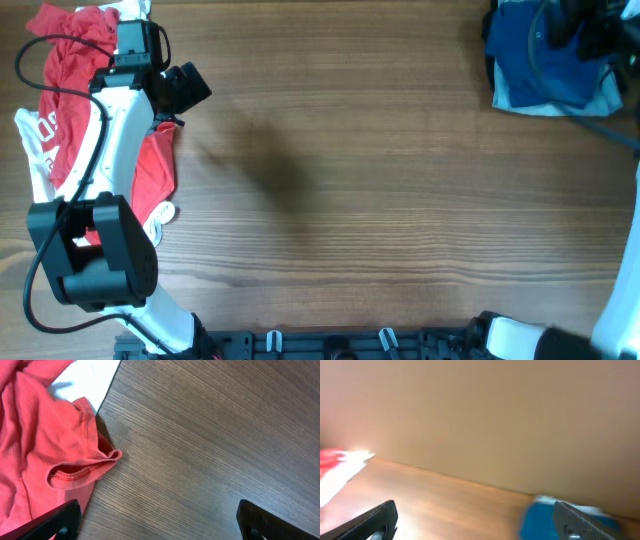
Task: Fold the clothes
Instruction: 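Release and press the teal bundle flat on the jeans with the right gripper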
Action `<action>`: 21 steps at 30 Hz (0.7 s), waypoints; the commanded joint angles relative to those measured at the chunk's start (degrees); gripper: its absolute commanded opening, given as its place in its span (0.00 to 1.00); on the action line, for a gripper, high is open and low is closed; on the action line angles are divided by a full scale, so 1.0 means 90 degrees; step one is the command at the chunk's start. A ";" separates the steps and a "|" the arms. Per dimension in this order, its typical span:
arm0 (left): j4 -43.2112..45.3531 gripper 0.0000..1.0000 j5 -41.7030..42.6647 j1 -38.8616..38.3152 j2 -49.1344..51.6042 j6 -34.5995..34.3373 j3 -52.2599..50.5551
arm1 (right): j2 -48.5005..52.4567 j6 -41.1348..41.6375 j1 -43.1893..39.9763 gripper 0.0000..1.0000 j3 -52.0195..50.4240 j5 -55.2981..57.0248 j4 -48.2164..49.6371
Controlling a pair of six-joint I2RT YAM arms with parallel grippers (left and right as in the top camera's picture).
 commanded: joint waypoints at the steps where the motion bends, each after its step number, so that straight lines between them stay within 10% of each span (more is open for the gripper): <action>1: 0.0000 1.00 -0.0036 0.0012 0.0049 -0.0012 0.0017 | -0.0546 0.1440 0.0265 1.00 -0.0029 -0.1044 -0.0619; 6: -0.0002 1.00 -0.0036 0.0012 0.0049 -0.0012 0.0017 | -0.0826 0.3065 0.0313 1.00 -0.0029 -0.1037 -0.0889; 21: 0.0000 1.00 -0.0036 0.0012 0.0049 -0.0012 0.0017 | -0.1086 0.2705 0.0661 1.00 -0.0835 0.2926 -0.1333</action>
